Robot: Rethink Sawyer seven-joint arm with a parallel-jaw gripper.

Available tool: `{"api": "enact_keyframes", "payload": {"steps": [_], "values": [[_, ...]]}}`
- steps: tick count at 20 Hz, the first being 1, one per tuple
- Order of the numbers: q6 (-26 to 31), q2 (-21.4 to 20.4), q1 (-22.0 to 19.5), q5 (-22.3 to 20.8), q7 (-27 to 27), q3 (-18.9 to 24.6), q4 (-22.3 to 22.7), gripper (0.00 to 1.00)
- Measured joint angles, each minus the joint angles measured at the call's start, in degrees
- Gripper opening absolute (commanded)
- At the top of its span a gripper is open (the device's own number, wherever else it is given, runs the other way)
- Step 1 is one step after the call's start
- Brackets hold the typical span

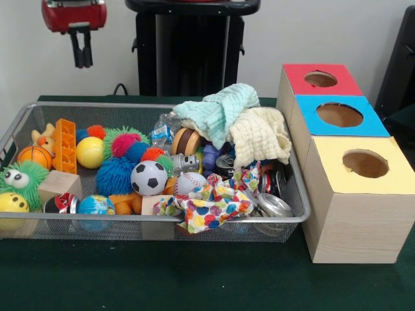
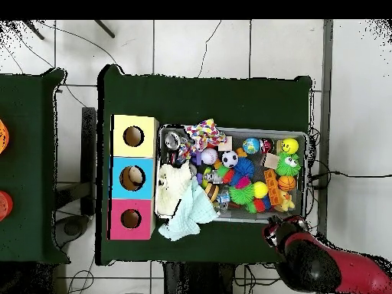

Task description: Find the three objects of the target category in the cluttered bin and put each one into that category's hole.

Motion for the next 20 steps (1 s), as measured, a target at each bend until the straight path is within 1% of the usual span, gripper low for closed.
{"api": "enact_keyframes", "payload": {"steps": [9, 20], "values": [[0.4, -1.6, -3.9, 2.4, 0.0, 0.0, -0.1, 0.0], [0.7, -1.6, -5.9, 3.4, 0.0, 0.1, -0.2, 0.0]]}}
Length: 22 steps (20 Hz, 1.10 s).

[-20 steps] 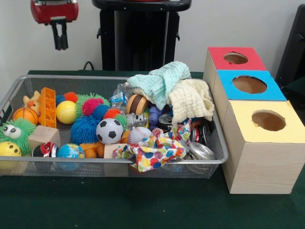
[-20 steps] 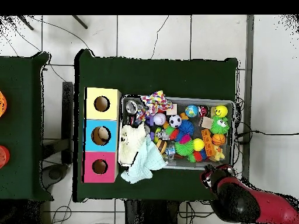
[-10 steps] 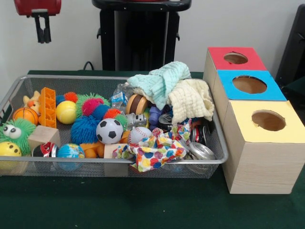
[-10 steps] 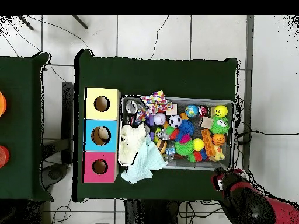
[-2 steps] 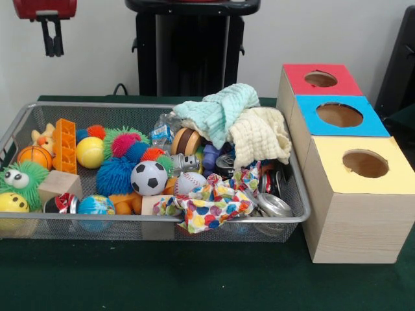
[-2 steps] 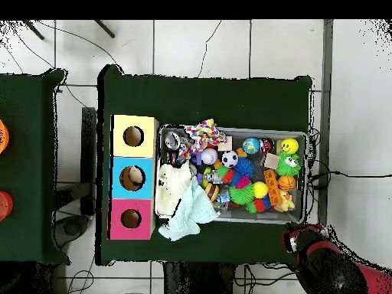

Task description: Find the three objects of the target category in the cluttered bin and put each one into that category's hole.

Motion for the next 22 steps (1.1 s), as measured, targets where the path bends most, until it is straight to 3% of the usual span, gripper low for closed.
{"api": "enact_keyframes", "payload": {"steps": [17, 18, 22], "values": [[0.2, -0.1, -0.6, 0.3, 0.0, 0.6, 0.0, 0.0], [0.2, -0.1, -2.0, 0.7, 0.0, 2.1, 0.0, 1.0], [0.2, 0.0, -2.9, 1.1, 0.0, 2.9, 0.0, 1.0]]}}
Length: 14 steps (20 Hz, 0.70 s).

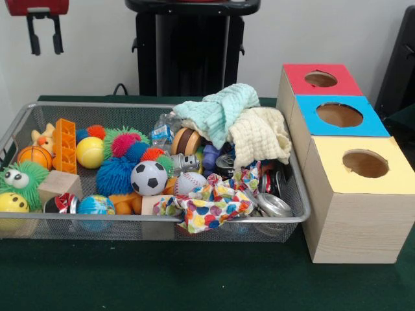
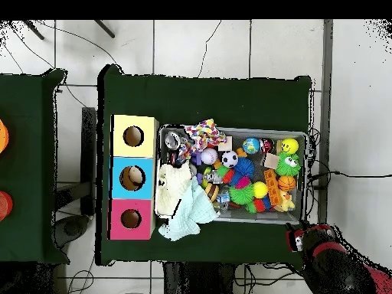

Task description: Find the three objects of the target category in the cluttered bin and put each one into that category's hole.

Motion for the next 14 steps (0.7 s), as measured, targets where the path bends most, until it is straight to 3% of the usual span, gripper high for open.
{"api": "enact_keyframes", "payload": {"steps": [14], "values": [[0.0, 0.1, -1.2, 0.6, 0.0, 0.8, 0.0, 1.0]]}}
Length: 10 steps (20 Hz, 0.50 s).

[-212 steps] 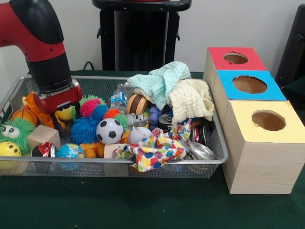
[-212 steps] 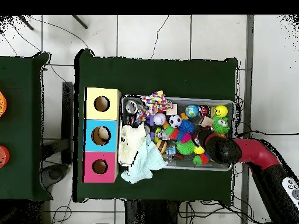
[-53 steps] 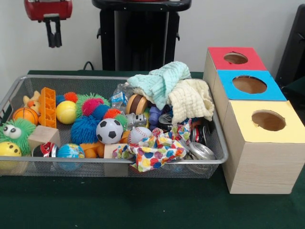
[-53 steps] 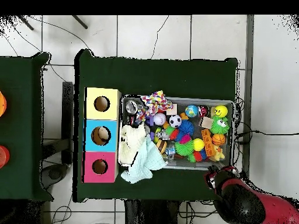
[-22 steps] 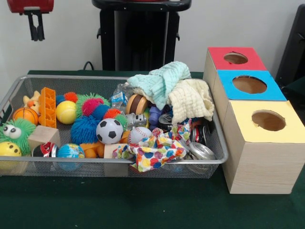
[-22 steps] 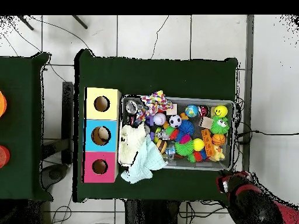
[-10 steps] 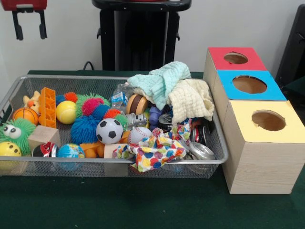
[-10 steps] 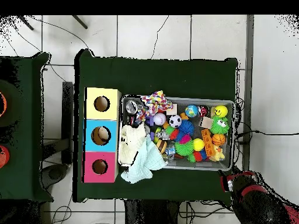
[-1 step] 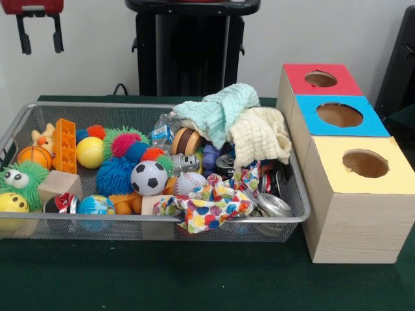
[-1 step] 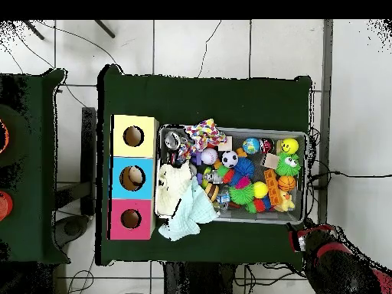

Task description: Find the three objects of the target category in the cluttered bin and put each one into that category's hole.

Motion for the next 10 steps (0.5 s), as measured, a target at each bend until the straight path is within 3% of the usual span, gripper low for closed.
{"api": "enact_keyframes", "payload": {"steps": [10], "values": [[0.0, 1.2, 0.4, -0.1, 0.0, 0.0, -0.6, 1.0]]}}
